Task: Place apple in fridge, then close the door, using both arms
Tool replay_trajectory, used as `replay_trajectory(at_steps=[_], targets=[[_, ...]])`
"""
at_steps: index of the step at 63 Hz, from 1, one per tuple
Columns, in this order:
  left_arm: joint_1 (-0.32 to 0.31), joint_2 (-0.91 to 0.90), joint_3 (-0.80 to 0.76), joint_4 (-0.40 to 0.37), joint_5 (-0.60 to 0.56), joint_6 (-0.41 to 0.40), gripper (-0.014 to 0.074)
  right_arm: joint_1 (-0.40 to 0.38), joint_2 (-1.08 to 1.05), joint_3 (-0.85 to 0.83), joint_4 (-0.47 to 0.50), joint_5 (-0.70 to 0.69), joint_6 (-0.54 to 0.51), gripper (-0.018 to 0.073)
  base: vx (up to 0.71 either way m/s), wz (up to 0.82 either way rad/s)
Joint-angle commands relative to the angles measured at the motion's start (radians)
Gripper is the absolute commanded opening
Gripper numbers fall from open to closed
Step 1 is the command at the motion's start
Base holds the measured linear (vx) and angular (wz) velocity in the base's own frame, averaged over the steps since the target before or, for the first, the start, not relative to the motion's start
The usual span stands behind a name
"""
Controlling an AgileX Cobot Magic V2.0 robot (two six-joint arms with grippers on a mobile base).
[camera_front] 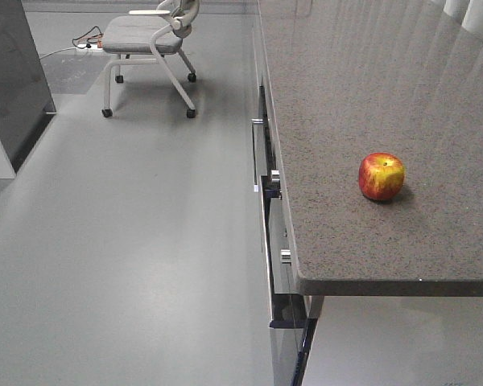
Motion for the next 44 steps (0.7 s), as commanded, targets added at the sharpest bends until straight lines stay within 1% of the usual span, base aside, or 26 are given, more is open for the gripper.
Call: replay_trajectory(at_steps=[1, 34, 44], targets=[[0.002, -0.016, 0.021, -0.008, -0.068, -0.010, -0.0006, -0.001, -0.009, 0.014, -0.002, -0.081, 0.000, -0.0003, 0.00, 0.00], [0.002, -0.016, 0.021, -0.008, -0.068, -0.010, -0.0006, -0.001, -0.009, 0.014, 0.002, -0.103, 0.000, -0.0003, 0.00, 0.00], [0.002, -0.016, 0.021, -0.008, -0.068, -0.010, -0.0006, -0.001, -0.009, 0.010, 0.004, -0.164, 0.000, -0.0003, 0.00, 0.00]])
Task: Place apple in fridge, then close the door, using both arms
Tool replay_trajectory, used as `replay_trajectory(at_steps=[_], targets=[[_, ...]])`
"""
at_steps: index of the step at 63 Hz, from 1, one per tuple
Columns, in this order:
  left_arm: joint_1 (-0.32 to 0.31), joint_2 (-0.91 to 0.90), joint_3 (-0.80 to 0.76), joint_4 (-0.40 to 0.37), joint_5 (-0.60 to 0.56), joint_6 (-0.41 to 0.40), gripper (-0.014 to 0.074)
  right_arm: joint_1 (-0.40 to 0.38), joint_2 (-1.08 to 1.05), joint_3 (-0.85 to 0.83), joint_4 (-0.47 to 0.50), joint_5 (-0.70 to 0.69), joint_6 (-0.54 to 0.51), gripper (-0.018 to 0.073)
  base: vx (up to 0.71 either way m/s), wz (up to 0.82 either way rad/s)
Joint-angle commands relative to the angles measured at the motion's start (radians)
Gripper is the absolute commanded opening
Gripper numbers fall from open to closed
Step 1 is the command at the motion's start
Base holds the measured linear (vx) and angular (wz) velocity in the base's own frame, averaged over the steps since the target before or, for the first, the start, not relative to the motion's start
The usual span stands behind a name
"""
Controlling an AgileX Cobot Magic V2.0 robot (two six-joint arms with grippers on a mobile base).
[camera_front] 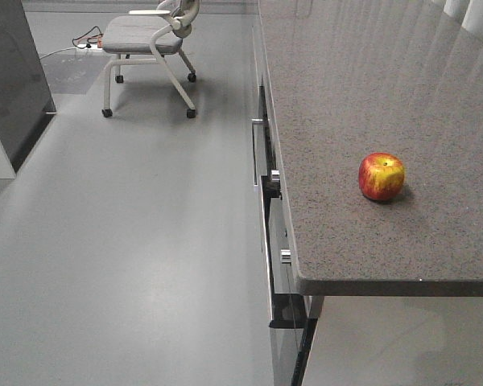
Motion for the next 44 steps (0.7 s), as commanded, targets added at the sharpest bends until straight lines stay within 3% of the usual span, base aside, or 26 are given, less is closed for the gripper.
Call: replay_trajectory(at_steps=[1, 11, 44], targets=[[0.002, -0.016, 0.021, -0.008, -0.068, -0.010, -0.0006, -0.001, -0.009, 0.006, 0.000, -0.127, 0.000, -0.0003, 0.00, 0.00], [0.002, -0.016, 0.021, -0.008, -0.068, -0.010, -0.0006, -0.001, 0.010, -0.113, -0.007, -0.073, 0.000, -0.0003, 0.00, 0.00], [0.002, -0.016, 0.021, -0.008, -0.068, -0.010, -0.0006, -0.001, 0.431, -0.661, -0.041, 0.487, 0.000, -0.0003, 0.00, 0.00]])
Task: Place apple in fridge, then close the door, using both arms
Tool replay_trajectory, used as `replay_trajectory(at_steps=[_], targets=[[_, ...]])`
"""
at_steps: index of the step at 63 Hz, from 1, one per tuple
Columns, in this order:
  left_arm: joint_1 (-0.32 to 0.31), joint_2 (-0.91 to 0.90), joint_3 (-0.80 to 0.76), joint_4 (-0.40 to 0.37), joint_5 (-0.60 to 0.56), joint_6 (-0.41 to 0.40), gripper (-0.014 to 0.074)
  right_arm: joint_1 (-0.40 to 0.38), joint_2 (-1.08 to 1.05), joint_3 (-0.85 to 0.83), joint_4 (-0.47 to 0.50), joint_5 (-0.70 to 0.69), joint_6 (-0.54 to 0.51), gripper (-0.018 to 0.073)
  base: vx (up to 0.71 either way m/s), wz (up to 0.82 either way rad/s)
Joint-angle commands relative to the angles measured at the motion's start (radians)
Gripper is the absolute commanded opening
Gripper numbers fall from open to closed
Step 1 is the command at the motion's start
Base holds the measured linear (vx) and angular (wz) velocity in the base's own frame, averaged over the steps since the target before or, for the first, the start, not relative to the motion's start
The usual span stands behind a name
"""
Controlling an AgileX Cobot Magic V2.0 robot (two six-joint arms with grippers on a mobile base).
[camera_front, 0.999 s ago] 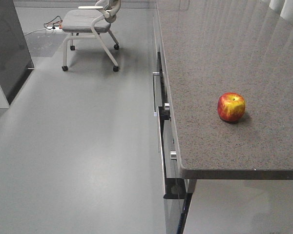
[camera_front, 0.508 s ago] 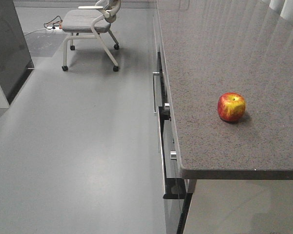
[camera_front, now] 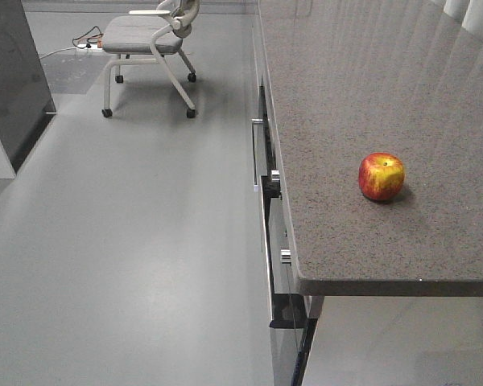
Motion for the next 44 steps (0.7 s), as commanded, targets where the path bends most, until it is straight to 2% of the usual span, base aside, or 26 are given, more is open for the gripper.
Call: replay_trajectory(at_steps=[1, 10, 23, 30, 44], targets=[[0.002, -0.016, 0.021, -0.008, -0.068, -0.010, -0.0006, -0.001, 0.103, -0.107, -0.011, 0.047, -0.005, -0.0003, 0.00, 0.00], [0.002, -0.016, 0.021, -0.008, -0.068, -0.010, -0.0006, -0.001, 0.266, -0.204, -0.011, 0.184, -0.005, -0.0001, 0.00, 0.00], [0.002, -0.016, 0.021, -0.008, -0.068, -0.010, -0.0006, -0.001, 0.445, -0.278, -0.011, 0.229, -0.055, 0.0056, 0.00, 0.00], [0.002, -0.016, 0.021, -0.008, -0.068, -0.010, -0.0006, -0.001, 0.542, -0.315, 0.011, 0.231, -0.089, 0.0170, 0.00, 0.00], [0.002, -0.016, 0.021, -0.008, -0.068, -0.010, -0.0006, -0.001, 0.713, -0.391, 0.018, 0.218, -0.133, 0.0505, 0.00, 0.00]])
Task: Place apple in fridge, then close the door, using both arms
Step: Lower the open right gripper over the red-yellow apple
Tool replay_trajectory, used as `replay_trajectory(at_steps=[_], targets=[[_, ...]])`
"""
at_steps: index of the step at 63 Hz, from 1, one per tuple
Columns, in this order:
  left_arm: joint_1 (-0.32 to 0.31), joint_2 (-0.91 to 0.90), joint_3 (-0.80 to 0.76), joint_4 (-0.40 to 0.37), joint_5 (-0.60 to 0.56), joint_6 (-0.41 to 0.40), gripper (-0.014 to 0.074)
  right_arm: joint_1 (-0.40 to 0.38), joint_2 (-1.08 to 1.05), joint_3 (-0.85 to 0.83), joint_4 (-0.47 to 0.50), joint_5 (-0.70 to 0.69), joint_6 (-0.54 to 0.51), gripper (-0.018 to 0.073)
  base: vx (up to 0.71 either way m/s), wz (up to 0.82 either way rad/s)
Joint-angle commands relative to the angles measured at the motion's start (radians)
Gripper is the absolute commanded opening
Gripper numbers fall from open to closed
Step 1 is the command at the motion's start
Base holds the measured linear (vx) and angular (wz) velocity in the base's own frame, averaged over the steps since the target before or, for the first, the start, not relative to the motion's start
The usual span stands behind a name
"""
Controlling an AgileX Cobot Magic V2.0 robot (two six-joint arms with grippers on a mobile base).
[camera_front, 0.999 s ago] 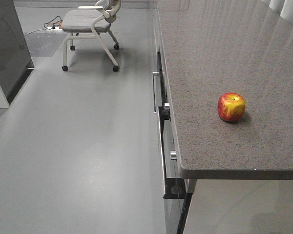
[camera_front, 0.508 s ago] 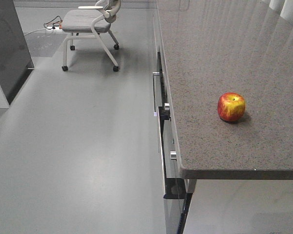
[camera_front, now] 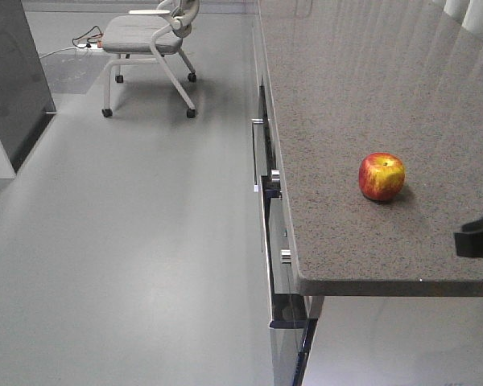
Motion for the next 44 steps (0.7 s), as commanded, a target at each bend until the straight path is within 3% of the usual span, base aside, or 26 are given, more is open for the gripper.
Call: replay_trajectory(at_steps=[1, 11, 44], targets=[[0.002, -0.016, 0.021, -0.008, -0.068, -0.010, -0.0006, -0.001, 0.061, -0.069, 0.010, -0.067, -0.037, 0.0521, 0.00, 0.00], [0.002, -0.016, 0.021, -0.008, -0.068, -0.010, -0.0006, -0.001, 0.185, -0.148, 0.019, -0.072, -0.039, 0.0628, 0.00, 0.00], [0.002, -0.016, 0.021, -0.008, -0.068, -0.010, -0.0006, -0.001, 0.612, -0.475, 0.020, -0.100, -0.039, 0.0613, 0.00, 0.00]])
